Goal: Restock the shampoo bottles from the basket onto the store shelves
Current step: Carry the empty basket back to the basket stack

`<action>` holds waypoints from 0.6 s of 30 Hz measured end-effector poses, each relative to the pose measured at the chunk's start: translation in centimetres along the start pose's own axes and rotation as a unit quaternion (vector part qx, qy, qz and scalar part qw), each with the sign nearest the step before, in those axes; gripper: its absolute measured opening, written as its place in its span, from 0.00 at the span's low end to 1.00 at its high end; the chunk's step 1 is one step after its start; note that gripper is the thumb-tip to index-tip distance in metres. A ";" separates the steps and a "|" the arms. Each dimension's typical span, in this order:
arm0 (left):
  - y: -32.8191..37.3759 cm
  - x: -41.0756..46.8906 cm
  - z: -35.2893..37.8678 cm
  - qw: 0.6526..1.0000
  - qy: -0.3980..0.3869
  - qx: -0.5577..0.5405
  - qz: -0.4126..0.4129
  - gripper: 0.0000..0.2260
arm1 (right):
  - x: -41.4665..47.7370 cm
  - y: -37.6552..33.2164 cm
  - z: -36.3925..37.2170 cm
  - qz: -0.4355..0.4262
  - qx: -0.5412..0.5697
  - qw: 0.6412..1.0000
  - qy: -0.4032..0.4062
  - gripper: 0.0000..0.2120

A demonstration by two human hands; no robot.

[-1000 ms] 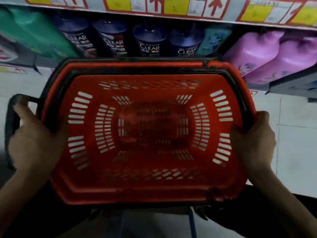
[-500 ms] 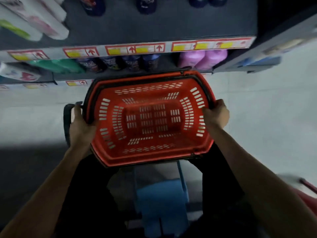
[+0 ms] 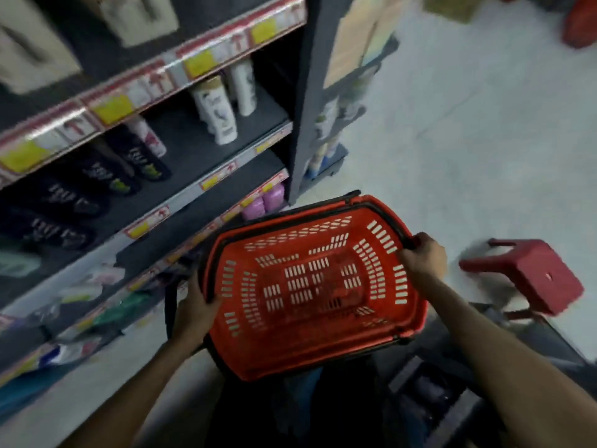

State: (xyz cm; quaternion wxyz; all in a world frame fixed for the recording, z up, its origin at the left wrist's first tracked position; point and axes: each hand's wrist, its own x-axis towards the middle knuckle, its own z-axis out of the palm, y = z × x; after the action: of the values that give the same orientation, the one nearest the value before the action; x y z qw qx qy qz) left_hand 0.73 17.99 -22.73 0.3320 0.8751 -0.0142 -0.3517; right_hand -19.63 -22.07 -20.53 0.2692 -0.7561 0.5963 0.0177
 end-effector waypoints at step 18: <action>47.2 1.4 22.3 0.885 -0.130 0.278 0.351 0.28 | 4.5 23.0 -26.8 0.271 0.195 0.916 0.223 0.11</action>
State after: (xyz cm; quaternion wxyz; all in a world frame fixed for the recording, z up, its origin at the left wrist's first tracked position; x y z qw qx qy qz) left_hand -2.32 -31.93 -7.55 0.1724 0.8158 -0.4609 -0.3039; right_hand -47.14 -40.84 -8.06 0.2559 -0.4827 0.8143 -0.1958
